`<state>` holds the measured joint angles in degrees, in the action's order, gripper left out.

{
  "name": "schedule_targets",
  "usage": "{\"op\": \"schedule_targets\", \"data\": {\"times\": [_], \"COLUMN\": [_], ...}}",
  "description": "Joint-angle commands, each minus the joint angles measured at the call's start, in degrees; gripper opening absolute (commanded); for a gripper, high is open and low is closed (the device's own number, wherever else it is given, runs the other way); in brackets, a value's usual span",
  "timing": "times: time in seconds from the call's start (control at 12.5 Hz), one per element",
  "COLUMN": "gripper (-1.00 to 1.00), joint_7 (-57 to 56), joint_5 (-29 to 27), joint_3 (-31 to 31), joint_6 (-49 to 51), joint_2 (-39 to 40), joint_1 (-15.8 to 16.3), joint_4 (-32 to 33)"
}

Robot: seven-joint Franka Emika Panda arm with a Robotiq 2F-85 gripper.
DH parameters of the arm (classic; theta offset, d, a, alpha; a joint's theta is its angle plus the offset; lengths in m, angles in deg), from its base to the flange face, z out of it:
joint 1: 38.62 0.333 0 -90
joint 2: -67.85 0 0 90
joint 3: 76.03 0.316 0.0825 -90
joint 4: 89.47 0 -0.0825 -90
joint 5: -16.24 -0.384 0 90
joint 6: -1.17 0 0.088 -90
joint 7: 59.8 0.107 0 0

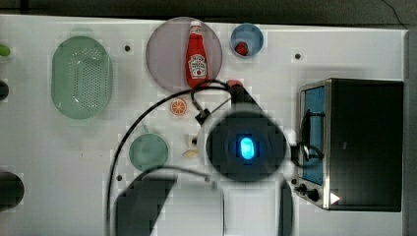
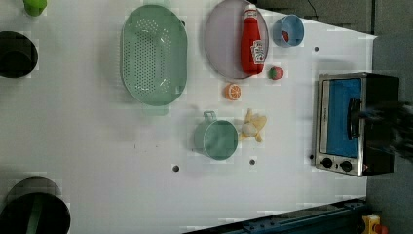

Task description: Pick banana from table and place on oven.

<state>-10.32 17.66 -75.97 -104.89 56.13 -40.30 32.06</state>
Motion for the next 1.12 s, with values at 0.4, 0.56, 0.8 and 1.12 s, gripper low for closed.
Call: {"op": "schedule_targets", "data": {"times": [0.4, 0.56, 0.8, 1.12], "gripper": [1.00, 1.00, 1.00, 1.00], "joint_7": [-1.4, -0.9, 7.5, 9.5], "joint_5": [-0.7, -0.7, -0.7, -0.7], "joint_3": [1.2, 1.2, 1.9, 3.9], "joint_6": [-21.2, -29.1, -37.0, -42.1], "joint_2": [11.8, 15.1, 20.8, 27.9], "joint_1": [0.1, 0.2, 0.4, 0.8], "joint_4": [10.3, 13.7, 16.3, 16.2]}}
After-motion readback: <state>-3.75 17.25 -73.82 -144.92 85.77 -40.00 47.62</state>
